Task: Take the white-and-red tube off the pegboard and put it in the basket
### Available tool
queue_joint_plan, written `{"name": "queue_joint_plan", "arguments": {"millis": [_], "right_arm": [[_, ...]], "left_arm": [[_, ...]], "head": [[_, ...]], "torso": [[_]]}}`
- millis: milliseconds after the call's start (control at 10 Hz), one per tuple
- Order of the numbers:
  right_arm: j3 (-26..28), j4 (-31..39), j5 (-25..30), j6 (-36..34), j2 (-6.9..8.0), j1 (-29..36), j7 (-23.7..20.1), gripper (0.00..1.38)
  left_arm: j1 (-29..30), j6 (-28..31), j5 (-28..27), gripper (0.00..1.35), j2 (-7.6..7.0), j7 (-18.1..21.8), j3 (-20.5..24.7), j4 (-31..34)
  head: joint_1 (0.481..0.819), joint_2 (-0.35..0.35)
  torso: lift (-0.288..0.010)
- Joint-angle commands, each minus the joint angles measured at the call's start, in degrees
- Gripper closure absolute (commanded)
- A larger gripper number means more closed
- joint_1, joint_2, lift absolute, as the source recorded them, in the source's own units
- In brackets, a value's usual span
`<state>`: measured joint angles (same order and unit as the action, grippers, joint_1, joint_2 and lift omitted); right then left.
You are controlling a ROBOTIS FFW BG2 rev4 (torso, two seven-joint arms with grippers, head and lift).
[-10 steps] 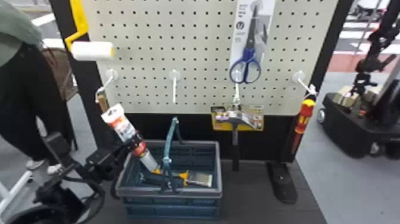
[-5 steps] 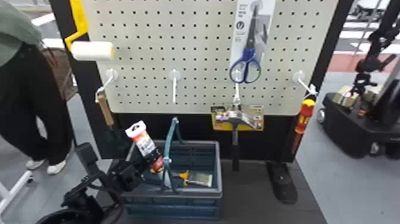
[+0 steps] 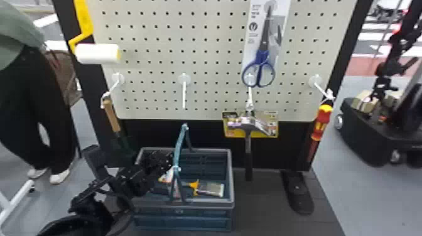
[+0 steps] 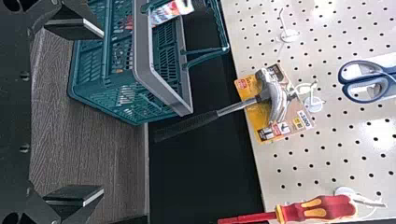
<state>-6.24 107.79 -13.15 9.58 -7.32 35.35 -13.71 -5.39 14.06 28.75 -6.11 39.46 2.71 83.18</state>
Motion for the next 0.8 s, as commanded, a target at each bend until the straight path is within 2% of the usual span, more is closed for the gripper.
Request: {"name": "queue_joint_plan", "arguments": {"millis": [0,700], "right_arm": [[0.0,0.0,0.0,0.0,-0.06,0.0,0.0,0.13],[0.0,-0.1,-0.1,0.0,-0.06,-0.1,0.0,0.13]], "left_arm": [[-0.1,0.3,0.1,0.14,-0.13,0.0,0.0,0.0],[0.0,0.0,0.3,0.15,-0.13,0.1,0.0,0.0]], "head": [[0.549,0.0],[0.549,0.0]], "torso": [[-0.1],[-0.1]]}}
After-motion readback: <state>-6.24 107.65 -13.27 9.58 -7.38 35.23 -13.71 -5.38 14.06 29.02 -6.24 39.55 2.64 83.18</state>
